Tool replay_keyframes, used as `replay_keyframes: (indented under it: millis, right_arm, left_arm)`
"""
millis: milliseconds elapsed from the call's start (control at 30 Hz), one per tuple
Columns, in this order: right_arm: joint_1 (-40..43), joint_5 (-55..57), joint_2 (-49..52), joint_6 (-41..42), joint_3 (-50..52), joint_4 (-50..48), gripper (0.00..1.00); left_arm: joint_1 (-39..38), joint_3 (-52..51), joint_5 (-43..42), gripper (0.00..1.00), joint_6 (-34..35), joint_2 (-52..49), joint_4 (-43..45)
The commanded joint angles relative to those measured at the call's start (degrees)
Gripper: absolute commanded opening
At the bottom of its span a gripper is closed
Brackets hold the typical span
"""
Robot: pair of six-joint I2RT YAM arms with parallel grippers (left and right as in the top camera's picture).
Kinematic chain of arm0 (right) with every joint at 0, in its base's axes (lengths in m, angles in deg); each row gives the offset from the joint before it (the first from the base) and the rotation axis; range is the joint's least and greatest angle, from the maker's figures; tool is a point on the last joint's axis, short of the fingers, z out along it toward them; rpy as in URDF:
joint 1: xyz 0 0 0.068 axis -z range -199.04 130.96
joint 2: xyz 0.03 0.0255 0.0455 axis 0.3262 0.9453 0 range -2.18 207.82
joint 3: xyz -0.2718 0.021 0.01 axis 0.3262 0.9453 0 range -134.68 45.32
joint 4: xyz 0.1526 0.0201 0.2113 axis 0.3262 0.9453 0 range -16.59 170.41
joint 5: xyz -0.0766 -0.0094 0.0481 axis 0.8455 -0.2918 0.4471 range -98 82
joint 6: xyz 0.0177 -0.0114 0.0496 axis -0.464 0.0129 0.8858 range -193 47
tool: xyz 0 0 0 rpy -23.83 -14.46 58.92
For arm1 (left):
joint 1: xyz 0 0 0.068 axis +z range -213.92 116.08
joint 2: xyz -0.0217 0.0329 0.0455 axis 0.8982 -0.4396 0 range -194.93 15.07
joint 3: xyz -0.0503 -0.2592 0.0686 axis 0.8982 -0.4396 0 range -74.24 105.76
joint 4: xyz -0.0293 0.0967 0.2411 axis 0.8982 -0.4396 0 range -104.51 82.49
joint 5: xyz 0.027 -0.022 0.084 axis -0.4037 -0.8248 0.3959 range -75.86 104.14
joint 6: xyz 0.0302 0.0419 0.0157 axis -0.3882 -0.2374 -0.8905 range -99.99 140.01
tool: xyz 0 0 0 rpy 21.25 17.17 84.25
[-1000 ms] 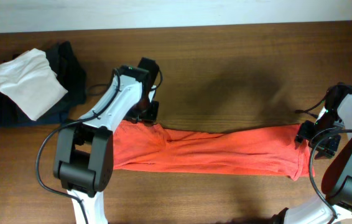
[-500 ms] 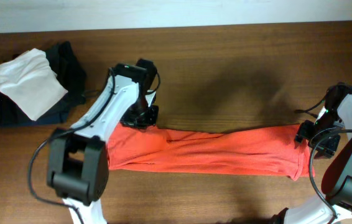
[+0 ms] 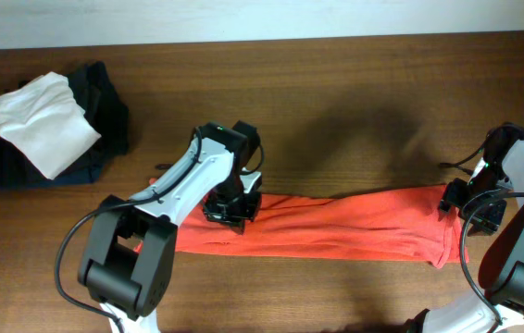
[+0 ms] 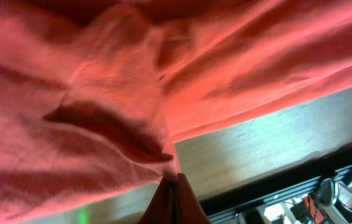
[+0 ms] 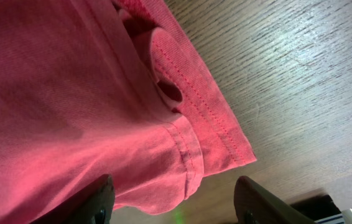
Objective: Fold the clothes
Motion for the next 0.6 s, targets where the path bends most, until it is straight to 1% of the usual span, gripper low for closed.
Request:
replay_keyframes:
  millis: [0,33,67,100,133,167,200,233,300,333,433,500,567]
  right_arm:
    - [0.2,-0.1,-0.9,-0.2,0.3,0.0,0.65]
    - [0.2,-0.1,-0.9,-0.2,0.3,0.0,0.65]
    - [0.2,-0.1,-0.9,-0.2,0.3,0.0,0.65]
    - [0.2,-0.1,-0.9,-0.2,0.3,0.0,0.65]
    - [0.2,-0.1,-0.9,-0.2,0.3,0.0,0.65]
    - [0.2,-0.1,-0.9,-0.2,0.3,0.0,0.65]
    - [0.2,-0.1,-0.9,-0.2,0.3,0.0,0.65]
    - [0.2,-0.2,-0.9,-0.2,0.3,0.0,0.65]
    - [0.2,-0.3,-0.9,-0.2,0.3,0.1,0.66]
    - [0.2,-0.3,-0.9,-0.3,0.3,0.1,0.68]
    - [0.2,-3.6,-0.9,-5.6,0.3,-0.4,0.77]
    - [0.2,-3.1,-0.9,-7.0,1.7,-3.0,0.87]
    - [0.2,-3.1,-0.9,-10.0,4.0,-6.5,0.89]
  left_arm:
    - [-0.5,-0.5,-1.4,0.03,-0.7,0.4,4.1]
    - [-0.3,-0.5,-0.5,0.07,-0.7,0.4,6.9]
    - [-0.2,-0.5,0.4,0.15,-0.7,0.4,8.6]
    - [-0.2,-0.5,1.6,0.28,-0.5,0.4,9.7]
    - [-0.2,-0.5,2.8,0.38,-0.5,0.4,10.6]
    - [-0.2,-0.4,2.9,0.41,-0.5,0.4,10.9]
    - [0.0,-0.3,3.4,0.40,-0.5,0.5,10.6]
    - [0.7,0.0,4.3,0.36,-0.5,0.9,9.6]
    - [3.5,0.8,7.7,0.36,-0.5,3.5,8.0]
    - [5.9,0.8,9.3,0.36,-0.5,5.6,7.8]
    - [12.7,0.8,9.0,0.36,-0.5,9.8,7.5]
    - [17.9,0.8,7.6,0.37,-0.3,11.4,7.0]
    - [20.9,0.7,5.6,0.37,-0.3,11.4,6.9]
